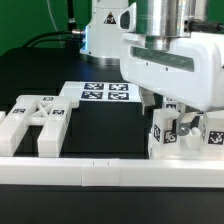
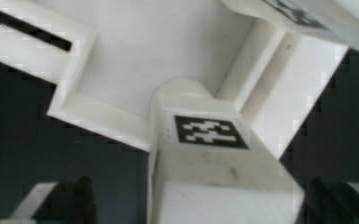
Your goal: Assemble chair
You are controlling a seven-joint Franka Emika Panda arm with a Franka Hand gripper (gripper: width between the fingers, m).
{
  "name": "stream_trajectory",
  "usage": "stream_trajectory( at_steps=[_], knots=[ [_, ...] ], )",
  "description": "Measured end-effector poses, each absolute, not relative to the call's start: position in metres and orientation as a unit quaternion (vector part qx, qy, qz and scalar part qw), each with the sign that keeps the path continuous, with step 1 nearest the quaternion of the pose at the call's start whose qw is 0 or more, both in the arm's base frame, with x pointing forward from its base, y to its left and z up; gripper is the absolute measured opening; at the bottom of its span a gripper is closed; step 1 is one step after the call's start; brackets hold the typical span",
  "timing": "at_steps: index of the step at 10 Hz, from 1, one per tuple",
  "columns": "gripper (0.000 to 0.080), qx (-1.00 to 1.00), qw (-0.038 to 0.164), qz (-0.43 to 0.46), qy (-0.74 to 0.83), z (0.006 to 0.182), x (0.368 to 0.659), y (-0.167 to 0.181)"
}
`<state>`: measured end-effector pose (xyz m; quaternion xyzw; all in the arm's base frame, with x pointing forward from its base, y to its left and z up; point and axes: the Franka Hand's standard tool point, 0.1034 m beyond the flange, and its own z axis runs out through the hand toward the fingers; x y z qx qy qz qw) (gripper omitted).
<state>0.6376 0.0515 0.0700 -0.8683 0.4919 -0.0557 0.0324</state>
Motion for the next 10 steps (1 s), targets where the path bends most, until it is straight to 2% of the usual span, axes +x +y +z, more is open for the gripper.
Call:
stream_trajectory(
  at_steps=[1,5,10],
  knots=[
    [0.0641,-0.887,0.030,-0.057,0.458,0.0701,0.6378,0.0501],
    [0.0648,-0.932,0.025,-0.062,0.356,0.0661,0.6341,0.0571],
    [0.0648,-0.988,0.007,-0.071,0.134,0.0653,0.6335,0.0551]
  ],
)
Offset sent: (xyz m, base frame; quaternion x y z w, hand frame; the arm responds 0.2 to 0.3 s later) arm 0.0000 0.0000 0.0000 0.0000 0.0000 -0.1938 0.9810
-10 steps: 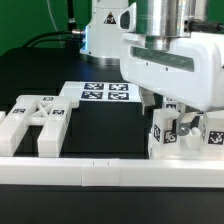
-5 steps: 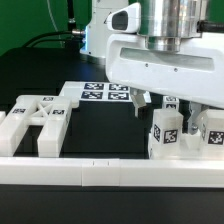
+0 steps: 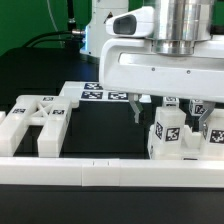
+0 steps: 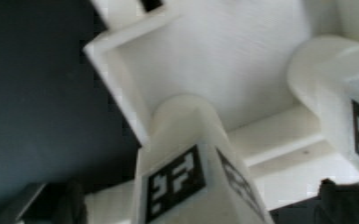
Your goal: Assemble chair
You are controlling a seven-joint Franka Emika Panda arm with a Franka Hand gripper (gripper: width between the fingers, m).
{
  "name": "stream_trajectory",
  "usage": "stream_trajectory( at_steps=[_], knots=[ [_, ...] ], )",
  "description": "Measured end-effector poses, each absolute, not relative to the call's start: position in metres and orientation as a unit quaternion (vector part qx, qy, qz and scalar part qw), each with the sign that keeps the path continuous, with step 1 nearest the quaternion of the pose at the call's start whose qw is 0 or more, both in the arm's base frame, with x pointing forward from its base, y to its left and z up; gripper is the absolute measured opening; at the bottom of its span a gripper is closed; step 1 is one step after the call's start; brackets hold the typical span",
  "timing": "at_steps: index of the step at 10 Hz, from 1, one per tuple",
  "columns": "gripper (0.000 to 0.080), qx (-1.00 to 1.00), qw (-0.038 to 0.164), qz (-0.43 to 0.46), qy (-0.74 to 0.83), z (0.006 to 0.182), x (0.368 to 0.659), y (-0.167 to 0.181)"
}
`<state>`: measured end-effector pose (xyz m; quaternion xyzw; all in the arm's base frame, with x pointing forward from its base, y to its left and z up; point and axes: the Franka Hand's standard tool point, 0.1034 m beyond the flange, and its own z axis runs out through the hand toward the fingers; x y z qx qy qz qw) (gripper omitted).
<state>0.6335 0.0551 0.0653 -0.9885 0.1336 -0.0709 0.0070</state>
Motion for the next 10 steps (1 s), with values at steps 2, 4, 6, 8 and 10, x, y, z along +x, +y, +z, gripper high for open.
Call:
stream_trajectory(
  at_steps=[2,4,6,8,10],
  knots=[
    [0.0648,-0.995,0.002,-0.072,0.067,0.066,0.634,0.053],
    [0.0648,-0.997,-0.003,-0.072,0.009,0.067,0.635,0.049],
    [0.0648,-0.996,-0.006,-0.077,-0.034,0.072,0.639,0.048],
    [0.0492,-0.996,-0.006,-0.082,-0.033,0.078,0.646,0.048],
    [0.0288,-0.996,-0.006,-0.082,-0.032,0.077,0.645,0.048]
  ],
)
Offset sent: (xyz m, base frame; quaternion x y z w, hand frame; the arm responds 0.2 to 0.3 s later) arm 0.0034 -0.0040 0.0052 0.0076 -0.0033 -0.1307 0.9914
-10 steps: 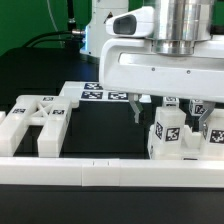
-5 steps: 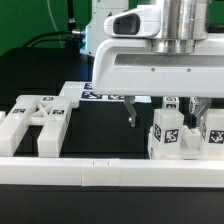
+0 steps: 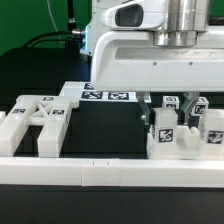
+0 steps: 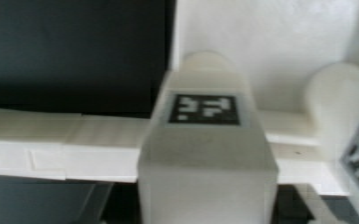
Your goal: Assemble chair
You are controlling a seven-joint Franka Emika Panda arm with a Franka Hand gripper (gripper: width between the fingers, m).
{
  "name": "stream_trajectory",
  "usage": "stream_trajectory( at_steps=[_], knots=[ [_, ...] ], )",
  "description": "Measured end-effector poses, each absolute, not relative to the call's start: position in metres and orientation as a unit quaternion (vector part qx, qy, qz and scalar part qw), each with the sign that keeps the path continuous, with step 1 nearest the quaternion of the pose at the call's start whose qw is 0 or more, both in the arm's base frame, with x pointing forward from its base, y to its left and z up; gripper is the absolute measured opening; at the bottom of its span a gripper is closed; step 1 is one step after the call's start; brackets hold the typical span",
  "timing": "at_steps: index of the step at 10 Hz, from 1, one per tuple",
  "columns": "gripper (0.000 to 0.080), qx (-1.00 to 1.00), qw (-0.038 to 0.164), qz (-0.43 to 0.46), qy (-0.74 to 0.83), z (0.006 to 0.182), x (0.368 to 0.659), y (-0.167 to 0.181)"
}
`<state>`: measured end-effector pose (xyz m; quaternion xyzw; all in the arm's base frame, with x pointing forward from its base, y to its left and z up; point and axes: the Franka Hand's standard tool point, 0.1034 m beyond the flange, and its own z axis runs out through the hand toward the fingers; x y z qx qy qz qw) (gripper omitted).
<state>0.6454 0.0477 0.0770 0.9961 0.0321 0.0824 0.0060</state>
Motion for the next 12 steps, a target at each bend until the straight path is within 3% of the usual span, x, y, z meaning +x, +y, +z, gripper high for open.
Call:
stream_trajectory(
  at_steps=[3,8,12],
  knots=[
    [0.0288,0.996,0.001,0.083,-0.019,0.0771,0.6455,0.0477],
    [0.0288,0.952,-0.019,0.083,-0.293,0.0775,0.6451,0.0473],
    [0.0288,0.907,-0.028,0.081,-0.412,0.0781,0.6457,0.0443]
  ],
)
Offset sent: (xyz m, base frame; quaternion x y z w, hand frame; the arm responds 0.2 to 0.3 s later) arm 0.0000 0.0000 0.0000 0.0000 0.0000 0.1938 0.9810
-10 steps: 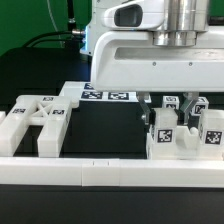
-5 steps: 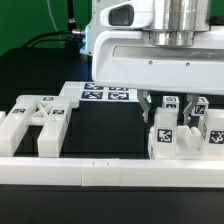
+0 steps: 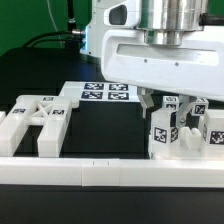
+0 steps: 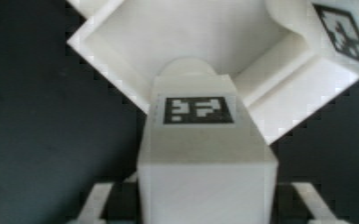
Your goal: Assemble chair
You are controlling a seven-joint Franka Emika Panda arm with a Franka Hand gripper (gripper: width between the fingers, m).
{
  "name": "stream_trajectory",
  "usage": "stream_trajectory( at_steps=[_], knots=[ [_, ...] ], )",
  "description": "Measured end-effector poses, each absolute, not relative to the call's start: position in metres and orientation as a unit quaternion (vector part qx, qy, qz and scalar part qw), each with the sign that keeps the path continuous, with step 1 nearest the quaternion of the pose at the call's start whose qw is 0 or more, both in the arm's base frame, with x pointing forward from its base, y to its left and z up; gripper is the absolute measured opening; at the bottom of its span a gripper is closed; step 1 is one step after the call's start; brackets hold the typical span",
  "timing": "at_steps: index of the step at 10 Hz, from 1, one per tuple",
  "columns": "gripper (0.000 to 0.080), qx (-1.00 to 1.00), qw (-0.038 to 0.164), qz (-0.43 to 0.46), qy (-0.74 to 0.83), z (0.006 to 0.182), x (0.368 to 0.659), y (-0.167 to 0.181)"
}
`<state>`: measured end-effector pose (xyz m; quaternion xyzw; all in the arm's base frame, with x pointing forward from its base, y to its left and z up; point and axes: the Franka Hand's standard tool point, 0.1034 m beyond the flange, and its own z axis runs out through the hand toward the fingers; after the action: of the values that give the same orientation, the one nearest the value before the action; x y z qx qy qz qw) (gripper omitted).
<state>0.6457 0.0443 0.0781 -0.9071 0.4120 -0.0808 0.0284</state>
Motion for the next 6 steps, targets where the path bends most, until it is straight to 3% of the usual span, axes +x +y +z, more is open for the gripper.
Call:
stream_trajectory(
  at_steps=[3,6],
  knots=[
    [0.0288,-0.862,0.036,-0.077,0.500,0.0786,0.6457,0.0425],
    [0.0288,-0.781,0.058,-0.061,0.619,0.0787,0.6426,0.0401]
  ],
)
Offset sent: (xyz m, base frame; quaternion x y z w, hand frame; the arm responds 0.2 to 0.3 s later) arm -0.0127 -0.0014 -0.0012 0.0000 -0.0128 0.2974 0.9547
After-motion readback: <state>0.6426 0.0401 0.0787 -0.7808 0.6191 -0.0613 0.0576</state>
